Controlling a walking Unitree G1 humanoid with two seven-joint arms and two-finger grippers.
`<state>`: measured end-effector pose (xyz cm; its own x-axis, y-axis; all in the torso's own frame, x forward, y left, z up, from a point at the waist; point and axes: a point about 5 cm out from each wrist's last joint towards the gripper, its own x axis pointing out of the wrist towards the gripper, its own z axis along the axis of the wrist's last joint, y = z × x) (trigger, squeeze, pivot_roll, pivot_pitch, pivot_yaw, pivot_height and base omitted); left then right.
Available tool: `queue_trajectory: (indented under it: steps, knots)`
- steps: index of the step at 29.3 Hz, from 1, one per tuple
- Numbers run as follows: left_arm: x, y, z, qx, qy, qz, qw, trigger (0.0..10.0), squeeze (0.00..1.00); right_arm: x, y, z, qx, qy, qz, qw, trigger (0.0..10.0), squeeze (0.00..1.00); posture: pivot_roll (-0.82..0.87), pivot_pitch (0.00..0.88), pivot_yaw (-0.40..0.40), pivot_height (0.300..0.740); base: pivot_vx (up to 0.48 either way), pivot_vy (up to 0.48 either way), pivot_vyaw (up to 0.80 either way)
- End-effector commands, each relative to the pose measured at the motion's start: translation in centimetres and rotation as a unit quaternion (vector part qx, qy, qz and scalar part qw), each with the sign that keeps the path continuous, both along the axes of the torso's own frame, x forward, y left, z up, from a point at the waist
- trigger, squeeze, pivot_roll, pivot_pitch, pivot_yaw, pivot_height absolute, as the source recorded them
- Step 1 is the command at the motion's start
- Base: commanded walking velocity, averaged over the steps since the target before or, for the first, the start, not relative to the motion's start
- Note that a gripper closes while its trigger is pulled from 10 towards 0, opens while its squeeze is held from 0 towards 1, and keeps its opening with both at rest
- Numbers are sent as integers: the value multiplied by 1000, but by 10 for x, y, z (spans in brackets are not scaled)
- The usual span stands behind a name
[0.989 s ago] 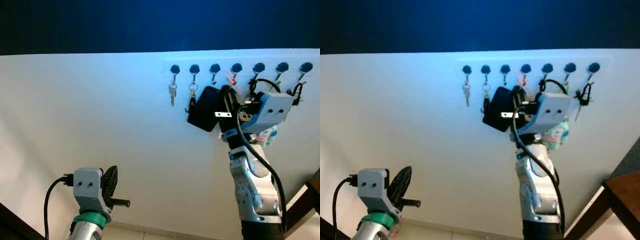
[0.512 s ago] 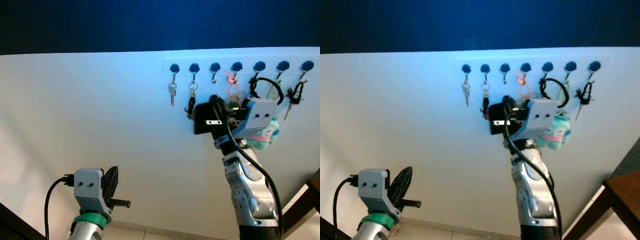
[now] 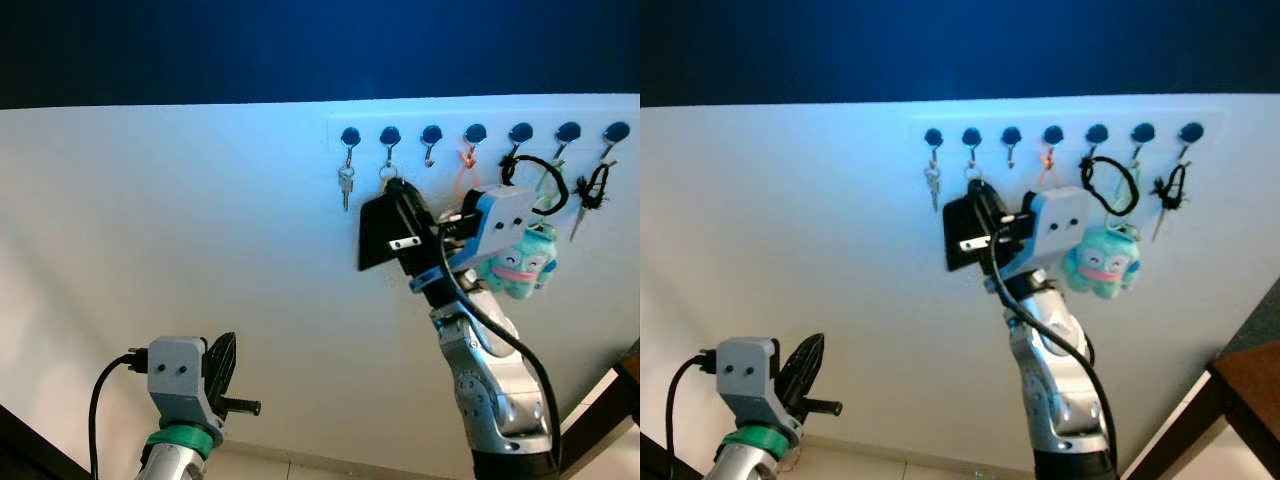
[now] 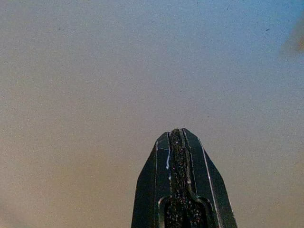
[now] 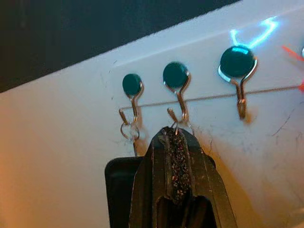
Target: Hang keys on a hook
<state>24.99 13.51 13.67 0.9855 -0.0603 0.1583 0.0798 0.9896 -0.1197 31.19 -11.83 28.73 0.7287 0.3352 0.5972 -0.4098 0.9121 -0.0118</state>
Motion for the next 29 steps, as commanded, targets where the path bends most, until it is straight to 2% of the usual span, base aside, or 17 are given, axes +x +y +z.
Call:
queue_trajectory:
  steps: [1, 7, 12, 21, 29]
  knots:
    - [-2, 3, -1, 2, 4, 3, 1000, 10000, 0, -3, 1, 7, 8, -17, 7, 1000, 10000, 0, -102, 57, 168, 740, 0, 0, 0]
    - [-2, 3, -1, 3, 3, 1, 1000, 10000, 0, -1, -3, 11, 16, -21, -5, 1000, 10000, 0, -101, 53, 169, 740, 0, 0, 0]
    - [-3, 3, -1, 4, 4, -2, 1000, 10000, 0, 5, -8, 15, 34, -5, -17, 999, 10000, 0, -101, 52, 169, 740, 0, 0, 0]
    - [-4, 2, -1, 4, 4, -3, 1000, 10000, 0, 8, -13, 13, 33, 4, -33, 999, 10000, 0, -100, 53, 167, 740, 0, 0, 0]
    - [-4, 1, -2, 3, 5, -4, 1000, 10000, 0, 12, -26, 12, 58, 13, -76, 995, 10000, 0, -100, 53, 167, 740, 0, 0, 0]
